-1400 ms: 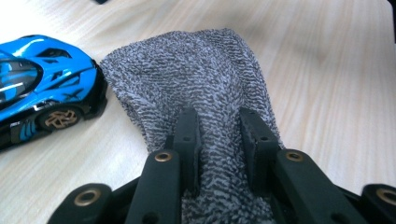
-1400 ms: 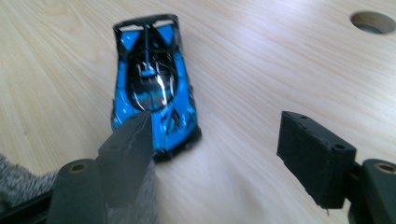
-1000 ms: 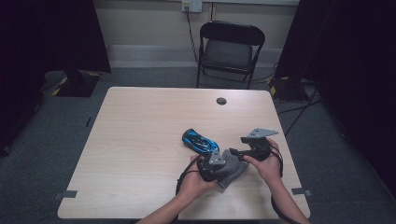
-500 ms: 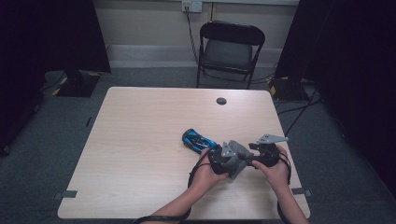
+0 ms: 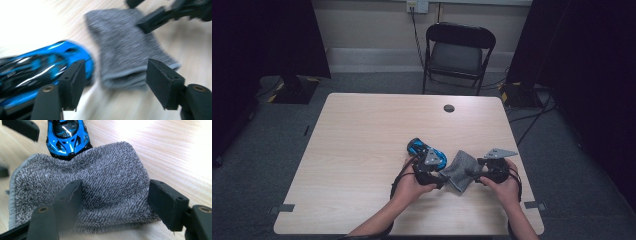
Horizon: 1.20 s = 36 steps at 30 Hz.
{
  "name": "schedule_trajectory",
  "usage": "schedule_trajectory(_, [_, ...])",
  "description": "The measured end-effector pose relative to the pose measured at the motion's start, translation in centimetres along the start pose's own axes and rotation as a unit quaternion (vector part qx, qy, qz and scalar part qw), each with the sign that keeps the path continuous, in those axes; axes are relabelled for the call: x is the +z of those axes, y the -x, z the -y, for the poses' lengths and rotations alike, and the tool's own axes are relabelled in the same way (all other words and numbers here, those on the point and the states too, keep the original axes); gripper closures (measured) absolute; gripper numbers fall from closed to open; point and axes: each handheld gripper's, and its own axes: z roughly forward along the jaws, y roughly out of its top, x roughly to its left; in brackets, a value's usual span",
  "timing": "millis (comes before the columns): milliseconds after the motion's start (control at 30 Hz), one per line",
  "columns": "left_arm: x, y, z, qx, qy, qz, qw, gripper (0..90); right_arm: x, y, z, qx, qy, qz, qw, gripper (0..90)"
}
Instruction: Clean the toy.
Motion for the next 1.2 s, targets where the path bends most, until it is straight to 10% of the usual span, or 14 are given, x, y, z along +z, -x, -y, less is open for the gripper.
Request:
schedule_trajectory(300, [1.4, -0.2, 0.7, -0.007, -0.024, 0.015, 0.9996, 50.7, 0.0, -0.6, -0.2, -0.002, -0.001, -0.009, 1.0, 27.3])
schedule_trajectory(800, [3.9, 6.3, 0.3, 0.021, -0.025, 0.106, 0.9939, 48.3, -1.2, -1.9, -0.9, 0.025, -0.001, 0.007, 0.9997, 30.3])
schedule_trajectory(1000, [2.8, 5.7, -0.1, 0.025, -0.011, 0.08, 0.9964, 38.3, -0.8, -2.2, 0.3, 0.053, -0.035, 0.047, 0.9969, 34.8])
schedule_trajectory(1200, [0.0, 1.8, -1.2, 0.028, 0.011, 0.028, 0.9991, 29.1, 0.0, -2.4, 0.8, 0.051, -0.058, 0.066, 0.9949, 36.8])
